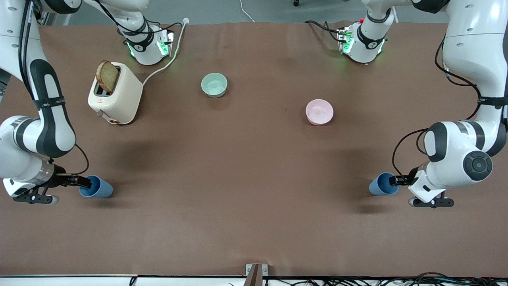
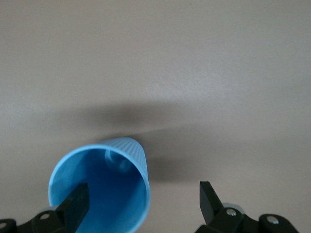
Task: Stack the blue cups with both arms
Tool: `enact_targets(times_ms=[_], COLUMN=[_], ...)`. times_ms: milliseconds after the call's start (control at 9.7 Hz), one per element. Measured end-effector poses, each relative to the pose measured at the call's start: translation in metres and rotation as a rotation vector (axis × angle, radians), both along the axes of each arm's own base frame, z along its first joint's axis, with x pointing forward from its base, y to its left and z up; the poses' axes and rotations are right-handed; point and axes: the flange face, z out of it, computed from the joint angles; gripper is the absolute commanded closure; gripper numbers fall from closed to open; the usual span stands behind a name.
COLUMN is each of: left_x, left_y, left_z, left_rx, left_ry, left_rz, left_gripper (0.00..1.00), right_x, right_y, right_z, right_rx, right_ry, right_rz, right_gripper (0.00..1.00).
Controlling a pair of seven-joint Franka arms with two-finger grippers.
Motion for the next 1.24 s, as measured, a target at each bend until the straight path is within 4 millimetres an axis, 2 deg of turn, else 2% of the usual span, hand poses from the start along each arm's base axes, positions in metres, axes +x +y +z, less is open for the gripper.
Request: enact_targets(times_ms=[103, 206, 309, 412, 515, 722, 825, 928, 1031, 1134, 1237], left_x=[0.0, -0.001, -0.001, -0.001, -0.001, 0.003, 0.006, 0.004, -0.002, -0.013, -0.03], left_y=[-0.002, -0.005, -0.008, -0.011, -0.011, -0.014, -0.02, -0.036, -0.073, -0.128, -0.197], left_z=[-0.003, -0.003, -0.003, -0.004, -0.004, 0.002, 0.016, 0.04, 0.068, 0.089, 0.1], left_rx=[-0.01, -0.029, -0.055, -0.077, -0.086, -0.09, -0.093, -0.104, -0.124, -0.139, -0.148], left_ry=[0.003, 0.004, 0.004, 0.005, 0.005, -0.014, -0.031, -0.033, -0.02, -0.012, -0.001], left_rz=[0.004, 0.015, 0.03, 0.045, 0.053, 0.049, 0.06, 0.094, 0.144, 0.205, 0.273], left_gripper=[0.7, 0.81, 0.98, 1.0, 1.0, 1.0, 1.0, 1.0, 0.99, 0.99, 0.99], right_x=[0.0, 0.0, 0.0, 0.0, 0.0, 0.001, 0.002, 0.004, 0.006, 0.009, 0.01], right_y=[0.0, 0.0, 0.0, 0.0, 0.001, 0.001, 0.001, 0.002, 0.002, 0.003, 0.005], right_z=[-0.008, -0.011, -0.012, -0.013, -0.015, -0.014, -0.012, -0.01, -0.004, 0.006, 0.021], right_rx=[0.004, 0.004, 0.005, 0.011, 0.021, 0.034, 0.034, 0.033, 0.031, 0.031, 0.033], right_ry=[0.005, 0.007, 0.006, 0.006, 0.005, -0.003, -0.007, -0.013, -0.022, -0.029, -0.032], right_rz=[0.005, 0.02, 0.031, 0.031, 0.025, 0.014, 0.015, 0.017, 0.019, 0.021, 0.026], right_gripper=[0.31, 0.49, 0.64, 0.87, 1.0, 1.0, 1.0, 1.0, 1.0, 0.99, 0.99])
